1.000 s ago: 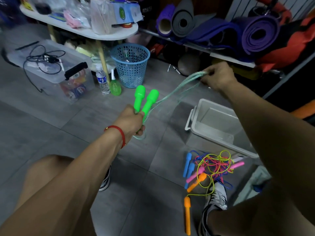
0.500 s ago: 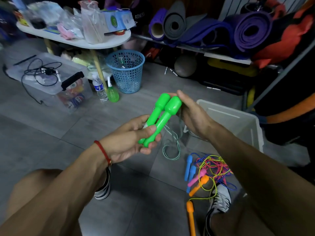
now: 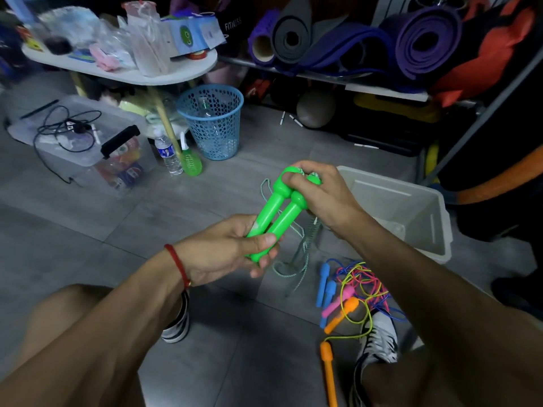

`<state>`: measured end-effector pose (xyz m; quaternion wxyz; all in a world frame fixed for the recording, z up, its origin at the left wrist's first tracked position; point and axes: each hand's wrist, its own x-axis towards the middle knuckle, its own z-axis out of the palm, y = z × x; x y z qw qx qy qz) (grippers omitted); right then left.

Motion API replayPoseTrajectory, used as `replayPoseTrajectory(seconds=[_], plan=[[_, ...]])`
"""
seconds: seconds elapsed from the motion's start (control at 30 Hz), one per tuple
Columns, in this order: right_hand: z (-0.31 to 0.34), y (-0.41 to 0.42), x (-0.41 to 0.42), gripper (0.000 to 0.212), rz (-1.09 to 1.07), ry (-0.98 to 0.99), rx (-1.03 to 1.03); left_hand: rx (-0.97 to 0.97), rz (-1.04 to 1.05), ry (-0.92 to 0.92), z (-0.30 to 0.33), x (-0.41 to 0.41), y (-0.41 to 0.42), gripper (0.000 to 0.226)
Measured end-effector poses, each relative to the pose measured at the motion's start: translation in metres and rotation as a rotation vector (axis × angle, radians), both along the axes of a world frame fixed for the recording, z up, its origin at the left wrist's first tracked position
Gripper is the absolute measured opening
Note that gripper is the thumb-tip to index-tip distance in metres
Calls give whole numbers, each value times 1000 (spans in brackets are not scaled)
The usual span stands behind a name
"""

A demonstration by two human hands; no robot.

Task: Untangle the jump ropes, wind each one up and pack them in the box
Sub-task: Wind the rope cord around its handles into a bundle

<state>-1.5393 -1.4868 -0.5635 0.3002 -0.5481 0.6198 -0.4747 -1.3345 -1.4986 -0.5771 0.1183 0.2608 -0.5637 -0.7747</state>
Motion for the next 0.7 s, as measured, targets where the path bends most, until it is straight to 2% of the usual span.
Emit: replayPoseTrajectory(seconds=[0.07,0.13,0.17,0.2,0.3,0.4,0.53,0.7], plan=[[0,-1,-2,33,47,-86,25,32,27,18,1,0,-2,22],[1,-3,-5,45,74,-353,106,120,121,91,4,-4,-4,18],[-1,-3,-6,45,54,-400,146,180,189,150,6,-7,-5,15],[-5,-2,-8,41,22,-322,151,248,258,211,7,-9,-6,14],[-22,7,-6,30,8,160,88,394,401,325,9,-16,-11,12],[-26,16,8,33,78,213,154,410,482,344,8,-23,-9,11],[-23,25,17,36,136,400,194,407,550,342,7,-32,-7,16],[-18,29,11,35,163,394,201,437,534,381,11,-35,-2,19]])
